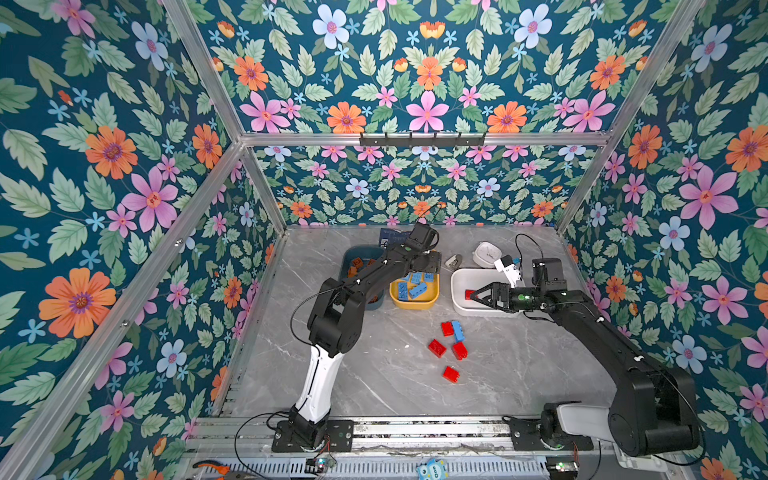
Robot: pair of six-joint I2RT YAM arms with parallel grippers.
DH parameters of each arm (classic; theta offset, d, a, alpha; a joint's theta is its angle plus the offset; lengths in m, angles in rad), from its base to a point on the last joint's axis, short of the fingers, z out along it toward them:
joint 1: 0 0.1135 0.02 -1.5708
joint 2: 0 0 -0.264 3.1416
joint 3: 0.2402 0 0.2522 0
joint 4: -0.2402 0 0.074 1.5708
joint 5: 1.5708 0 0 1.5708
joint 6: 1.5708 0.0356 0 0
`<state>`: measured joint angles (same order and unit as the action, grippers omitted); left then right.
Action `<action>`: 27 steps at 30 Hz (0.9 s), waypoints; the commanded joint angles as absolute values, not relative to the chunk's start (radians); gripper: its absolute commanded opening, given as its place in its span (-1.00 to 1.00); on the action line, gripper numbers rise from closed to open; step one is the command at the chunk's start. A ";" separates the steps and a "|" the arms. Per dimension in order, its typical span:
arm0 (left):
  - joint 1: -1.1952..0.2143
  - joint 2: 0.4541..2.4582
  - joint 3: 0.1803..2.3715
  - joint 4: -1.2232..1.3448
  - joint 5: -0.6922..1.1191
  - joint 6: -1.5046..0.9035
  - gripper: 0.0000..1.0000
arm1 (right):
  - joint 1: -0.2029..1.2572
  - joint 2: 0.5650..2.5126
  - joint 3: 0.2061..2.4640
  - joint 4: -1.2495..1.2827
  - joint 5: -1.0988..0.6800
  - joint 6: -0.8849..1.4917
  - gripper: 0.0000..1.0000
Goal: Sort the legos into containers by color
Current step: Place the lego in the container, then pick up the lego from the center of the table.
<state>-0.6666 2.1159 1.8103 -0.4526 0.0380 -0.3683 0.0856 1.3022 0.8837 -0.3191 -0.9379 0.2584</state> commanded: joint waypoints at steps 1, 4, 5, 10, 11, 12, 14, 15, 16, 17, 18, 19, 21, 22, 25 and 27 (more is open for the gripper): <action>-0.691 2.029 1.731 -0.486 0.050 -0.389 0.52 | 0.086 1.305 0.894 -0.329 -0.942 0.250 0.98; -0.730 1.926 1.615 -0.481 0.051 -0.448 0.53 | 0.086 1.304 0.893 -0.336 -0.941 0.247 0.98; -0.747 1.894 1.576 -0.484 0.047 -0.476 0.52 | 0.086 1.303 0.894 -0.337 -0.941 0.246 0.98; -0.868 1.780 1.400 -0.475 -0.003 -0.688 0.52 | 0.086 1.297 0.893 -0.351 -0.937 0.241 0.98; -0.891 1.766 1.372 -0.485 -0.026 -0.745 0.53 | 0.086 1.296 0.893 -0.354 -0.937 0.239 0.98; -0.912 1.752 1.340 -0.480 -0.042 -0.804 0.52 | 0.086 1.293 0.892 -0.356 -0.935 0.239 0.98; -0.944 1.724 1.278 -0.459 -0.067 -0.920 0.52 | 0.086 1.290 0.888 -0.359 -0.935 0.236 0.98; -0.964 1.713 1.249 -0.445 -0.082 -0.977 0.52 | 0.085 1.288 0.885 -0.360 -0.934 0.236 0.98; -0.978 1.711 1.233 -0.443 -0.096 -1.021 0.52 | 0.086 1.285 0.881 -0.360 -0.934 0.236 0.98; -0.993 1.710 1.224 -0.460 -0.116 -1.067 0.52 | 0.086 1.284 0.876 -0.360 -0.934 0.236 0.98; -1.006 1.715 1.224 -0.489 -0.144 -1.111 0.51 | 0.086 1.280 0.870 -0.361 -0.935 0.234 0.98; -1.017 1.719 1.224 -0.510 -0.163 -1.153 0.50 | 0.086 1.278 0.866 -0.360 -0.934 0.235 0.98; -1.039 1.731 1.220 -0.526 -0.184 -1.240 0.47 | 0.086 1.272 0.855 -0.358 -0.933 0.235 0.98; -1.047 1.740 1.217 -0.519 -0.175 -1.271 0.47 | 0.087 1.268 0.848 -0.355 -0.934 0.236 0.98; -1.058 1.772 1.210 -0.486 -0.148 -1.347 0.45 | 0.086 1.262 0.833 -0.351 -0.934 0.237 0.98; -1.070 1.798 1.219 -0.483 -0.144 -1.386 0.44 | 0.086 1.254 0.822 -0.350 -0.934 0.238 0.98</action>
